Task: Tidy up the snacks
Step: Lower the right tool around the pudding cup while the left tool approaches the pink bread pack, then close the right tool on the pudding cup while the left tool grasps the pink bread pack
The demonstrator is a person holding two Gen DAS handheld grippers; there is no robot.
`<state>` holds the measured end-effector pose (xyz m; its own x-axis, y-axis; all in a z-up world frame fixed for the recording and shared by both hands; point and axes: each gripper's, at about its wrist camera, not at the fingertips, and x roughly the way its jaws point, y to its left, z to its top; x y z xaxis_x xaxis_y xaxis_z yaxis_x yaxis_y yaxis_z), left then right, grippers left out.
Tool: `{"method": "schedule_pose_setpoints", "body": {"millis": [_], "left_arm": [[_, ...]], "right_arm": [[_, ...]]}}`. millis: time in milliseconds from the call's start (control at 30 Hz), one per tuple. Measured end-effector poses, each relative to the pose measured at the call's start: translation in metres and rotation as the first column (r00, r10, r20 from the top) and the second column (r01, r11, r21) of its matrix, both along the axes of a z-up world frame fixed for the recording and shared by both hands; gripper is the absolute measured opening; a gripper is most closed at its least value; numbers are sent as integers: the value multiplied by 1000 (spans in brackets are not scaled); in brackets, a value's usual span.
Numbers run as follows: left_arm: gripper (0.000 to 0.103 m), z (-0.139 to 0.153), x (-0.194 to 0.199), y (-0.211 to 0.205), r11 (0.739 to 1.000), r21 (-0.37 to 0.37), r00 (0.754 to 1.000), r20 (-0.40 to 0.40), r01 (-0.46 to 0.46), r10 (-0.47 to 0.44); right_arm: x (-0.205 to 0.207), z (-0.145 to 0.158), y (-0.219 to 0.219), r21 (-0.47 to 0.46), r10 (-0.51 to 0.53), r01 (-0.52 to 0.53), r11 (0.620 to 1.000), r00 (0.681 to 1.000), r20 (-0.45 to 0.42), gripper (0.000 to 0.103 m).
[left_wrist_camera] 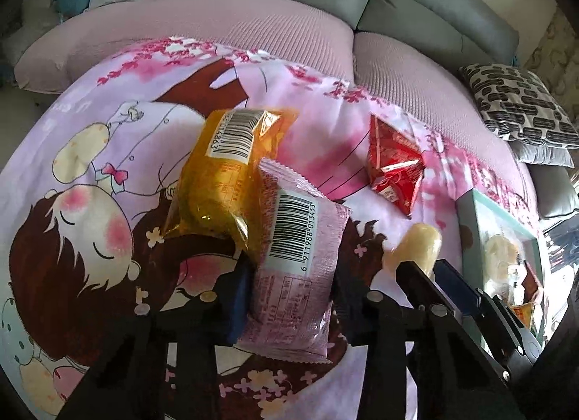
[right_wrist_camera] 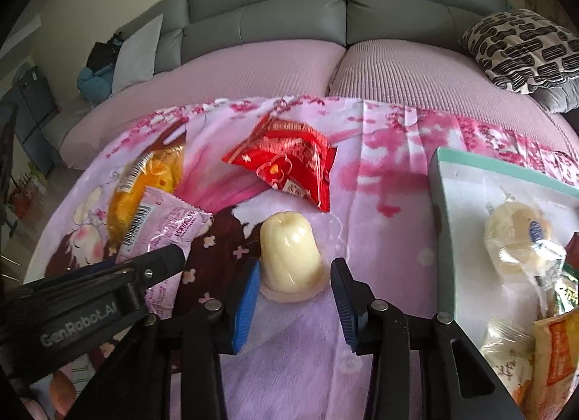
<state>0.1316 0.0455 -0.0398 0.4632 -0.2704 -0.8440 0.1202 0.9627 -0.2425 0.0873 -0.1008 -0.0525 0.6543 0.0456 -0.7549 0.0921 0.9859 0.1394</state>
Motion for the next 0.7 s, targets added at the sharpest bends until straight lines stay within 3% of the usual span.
{"method": "schedule_pose_setpoints", "body": {"millis": [200,233,267,400,567,700], "left_arm": [[41,14,-7,-7,1000,-1,999,32,7,-7],[41,17,-9,-7,1000,-4,999,39,6,-6],[41,21,-10,-8,1000,-8,999,49,7,-7],[41,28,-14,-15,1000,-9,998,66,24,-23],[41,21,-16,-13,1000,23,999,41,-5,4],[41,10,-14,-5,998,52,999,4,-47,47]], "right_arm": [[-10,16,-3,5,0,0,1000,999,34,35],[-12,19,-5,10,1,-1,1000,999,44,17],[-15,24,-7,25,-1,-1,1000,998,58,14],[-23,35,-12,12,-5,4,1000,996,84,14],[-20,18,-25,21,-28,27,999,999,24,15],[-20,13,-31,41,-21,20,999,999,24,15]]}}
